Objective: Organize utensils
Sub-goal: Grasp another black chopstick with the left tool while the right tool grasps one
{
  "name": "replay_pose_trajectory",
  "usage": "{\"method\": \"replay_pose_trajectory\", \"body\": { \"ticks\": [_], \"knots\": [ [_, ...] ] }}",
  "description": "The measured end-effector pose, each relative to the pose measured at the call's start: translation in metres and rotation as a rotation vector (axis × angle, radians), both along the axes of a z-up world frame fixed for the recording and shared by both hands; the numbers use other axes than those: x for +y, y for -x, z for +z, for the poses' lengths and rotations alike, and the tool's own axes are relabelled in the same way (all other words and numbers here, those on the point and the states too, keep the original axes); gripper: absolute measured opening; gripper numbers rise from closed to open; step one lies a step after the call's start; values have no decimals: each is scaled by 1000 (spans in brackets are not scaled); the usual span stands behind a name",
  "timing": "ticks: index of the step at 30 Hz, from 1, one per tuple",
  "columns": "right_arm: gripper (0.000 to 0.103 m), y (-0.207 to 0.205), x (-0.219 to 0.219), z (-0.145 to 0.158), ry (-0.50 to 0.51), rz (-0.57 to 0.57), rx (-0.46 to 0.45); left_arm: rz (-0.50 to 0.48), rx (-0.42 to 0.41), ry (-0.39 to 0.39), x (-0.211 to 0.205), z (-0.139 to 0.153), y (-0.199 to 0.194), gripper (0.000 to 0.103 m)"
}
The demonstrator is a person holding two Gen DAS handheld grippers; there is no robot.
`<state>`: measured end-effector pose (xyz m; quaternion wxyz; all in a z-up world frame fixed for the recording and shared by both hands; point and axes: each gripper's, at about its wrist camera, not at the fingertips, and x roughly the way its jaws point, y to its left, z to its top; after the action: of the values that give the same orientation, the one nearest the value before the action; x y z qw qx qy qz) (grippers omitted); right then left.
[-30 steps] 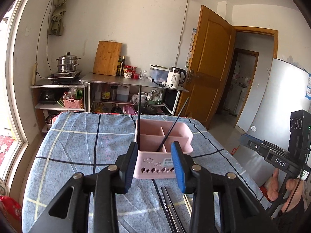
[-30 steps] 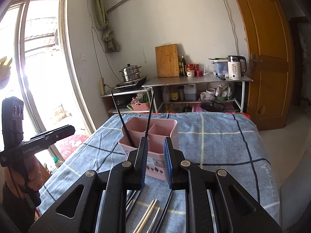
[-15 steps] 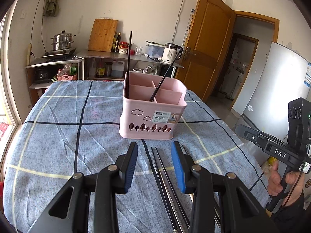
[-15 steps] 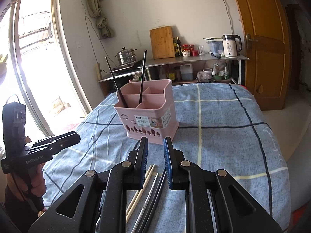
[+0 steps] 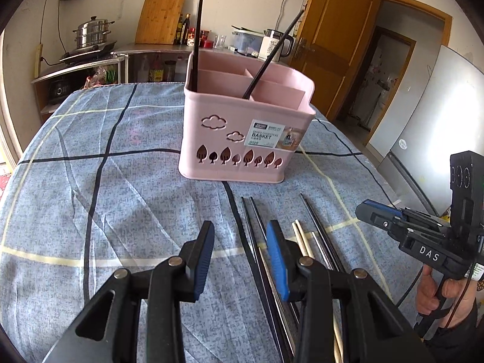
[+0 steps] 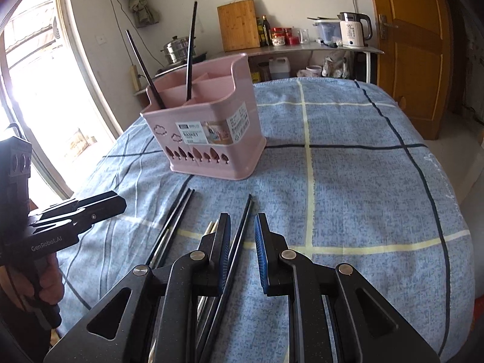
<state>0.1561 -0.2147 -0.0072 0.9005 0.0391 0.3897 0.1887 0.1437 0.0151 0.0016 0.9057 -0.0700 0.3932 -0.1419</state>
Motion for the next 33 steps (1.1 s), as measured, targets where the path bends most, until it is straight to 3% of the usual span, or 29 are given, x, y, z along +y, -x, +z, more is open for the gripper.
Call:
{"method": "replay_pose_trajectory", "body": {
  "ticks": [11,27,33],
  "knots": [
    [17,-19,16,-37,62,14,111,-14,88,-44,-21,-29,-32,37],
    [17,-22,25,-37,153,6,122,1,105,-145,-37,-38,-43,37],
    [15,-35,28,-37,170,-9,139,0,105,-213,-43,-38,-50,27]
  ]
}}
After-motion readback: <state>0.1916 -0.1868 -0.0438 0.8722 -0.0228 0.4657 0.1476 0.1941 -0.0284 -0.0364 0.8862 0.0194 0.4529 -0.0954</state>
